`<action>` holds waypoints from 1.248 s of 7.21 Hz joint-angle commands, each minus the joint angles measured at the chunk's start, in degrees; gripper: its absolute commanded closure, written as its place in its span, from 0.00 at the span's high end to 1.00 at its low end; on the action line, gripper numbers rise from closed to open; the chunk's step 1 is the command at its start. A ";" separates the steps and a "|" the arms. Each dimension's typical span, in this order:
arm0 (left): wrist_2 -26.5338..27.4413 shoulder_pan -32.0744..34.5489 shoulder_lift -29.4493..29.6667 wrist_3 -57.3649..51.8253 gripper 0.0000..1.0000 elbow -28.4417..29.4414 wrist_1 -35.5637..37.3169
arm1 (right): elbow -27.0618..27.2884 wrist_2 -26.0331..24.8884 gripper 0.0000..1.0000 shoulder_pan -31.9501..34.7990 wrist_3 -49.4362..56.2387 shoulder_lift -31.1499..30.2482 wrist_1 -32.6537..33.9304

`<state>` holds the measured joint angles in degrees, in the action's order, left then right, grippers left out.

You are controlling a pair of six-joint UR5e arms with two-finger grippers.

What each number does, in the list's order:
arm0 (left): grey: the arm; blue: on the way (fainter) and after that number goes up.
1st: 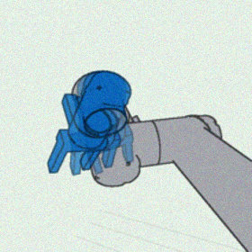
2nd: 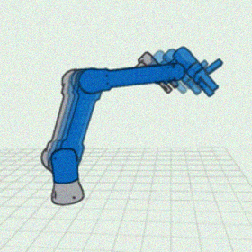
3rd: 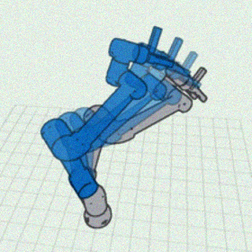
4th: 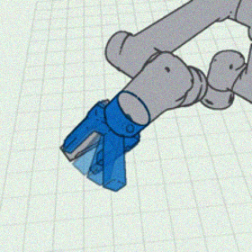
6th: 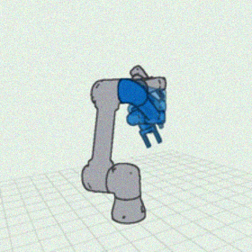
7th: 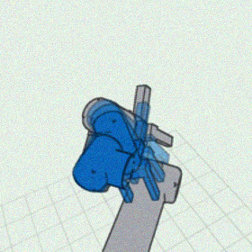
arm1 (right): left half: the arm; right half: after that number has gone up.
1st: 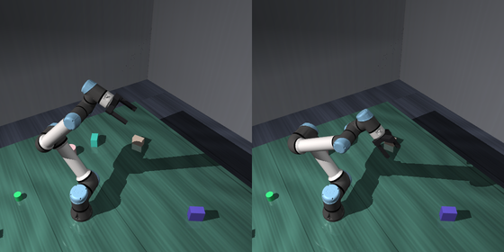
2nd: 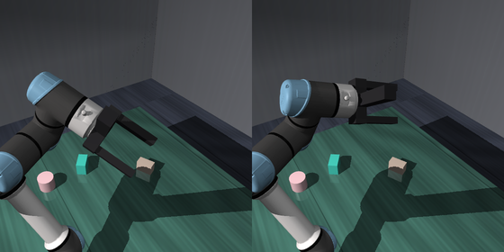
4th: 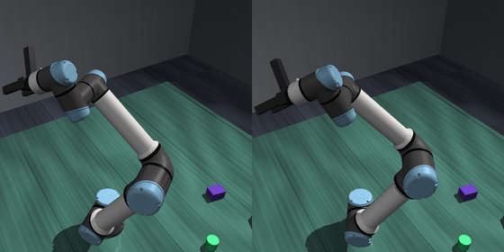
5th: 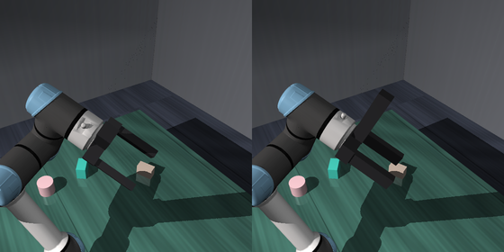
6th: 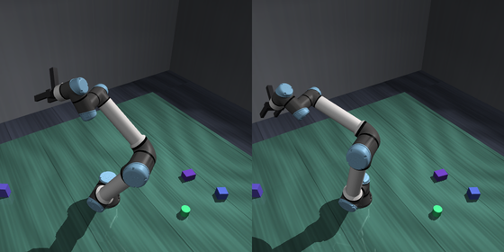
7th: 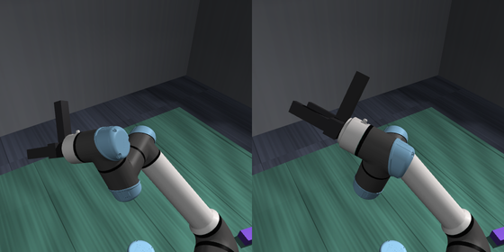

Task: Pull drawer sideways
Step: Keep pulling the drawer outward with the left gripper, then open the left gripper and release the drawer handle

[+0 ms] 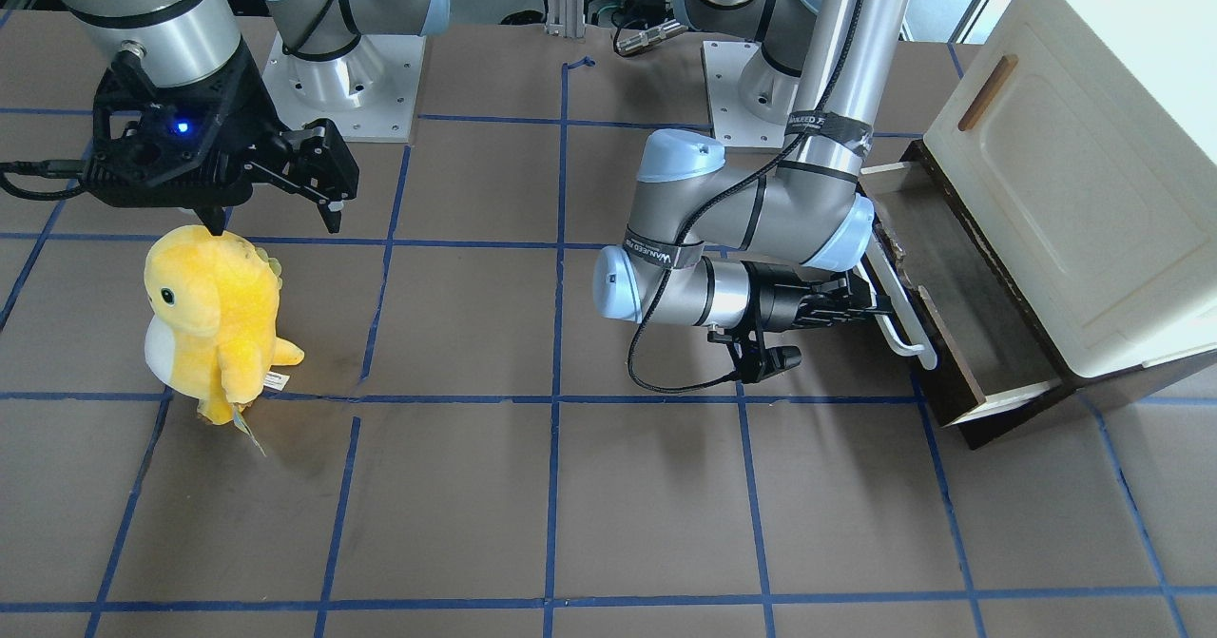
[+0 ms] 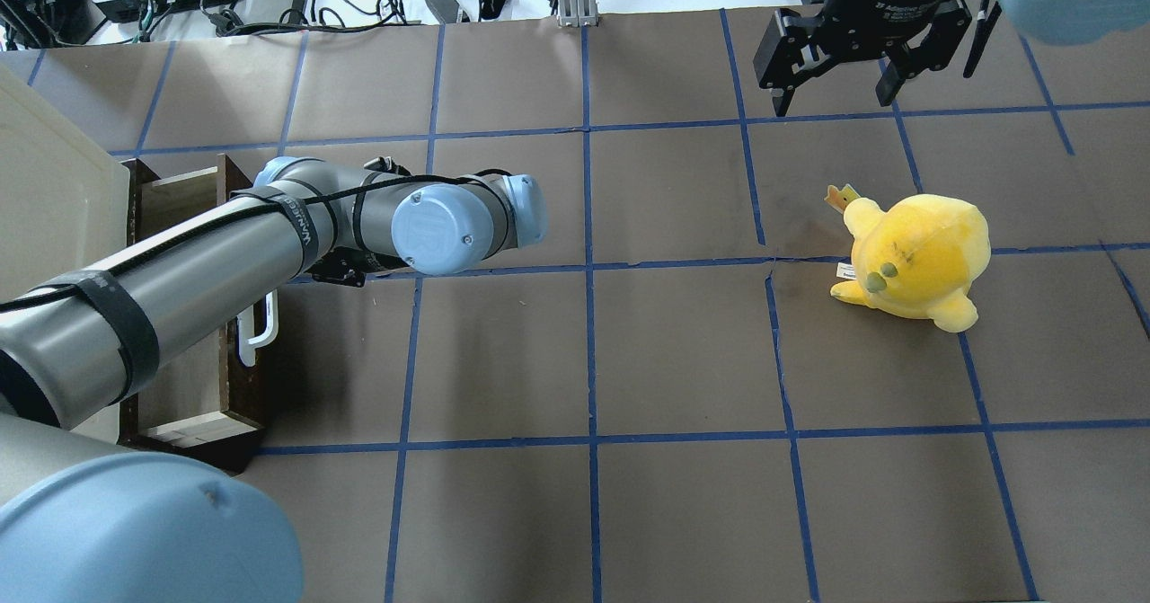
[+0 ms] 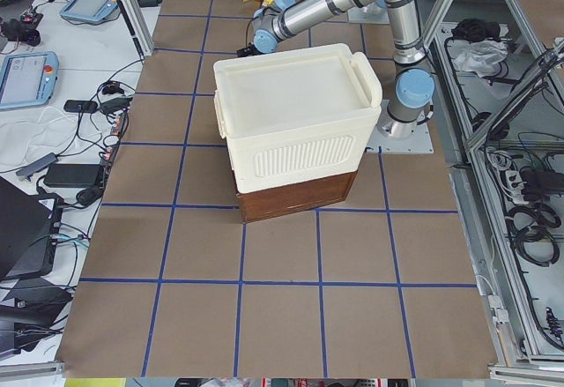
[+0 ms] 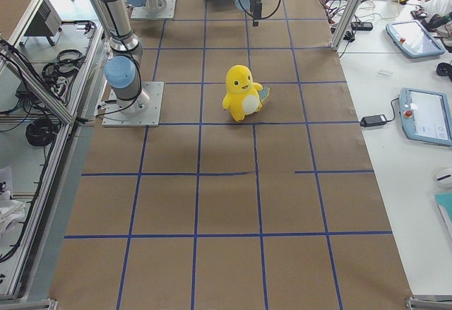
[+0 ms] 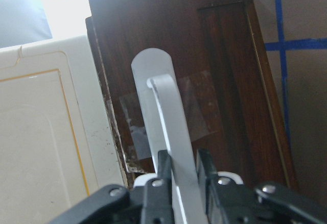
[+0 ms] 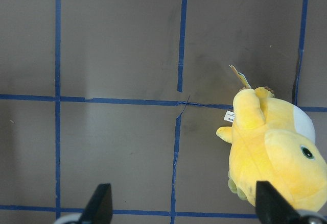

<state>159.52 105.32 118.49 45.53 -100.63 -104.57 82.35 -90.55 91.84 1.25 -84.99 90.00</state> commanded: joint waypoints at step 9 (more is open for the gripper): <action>-18.13 0.85 -6.41 -13.36 1.00 7.17 0.50 | 0.00 -0.06 1.00 0.00 -0.02 0.00 0.00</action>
<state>149.56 106.18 114.86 40.34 -97.39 -104.20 82.36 -90.55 91.85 1.23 -84.99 90.00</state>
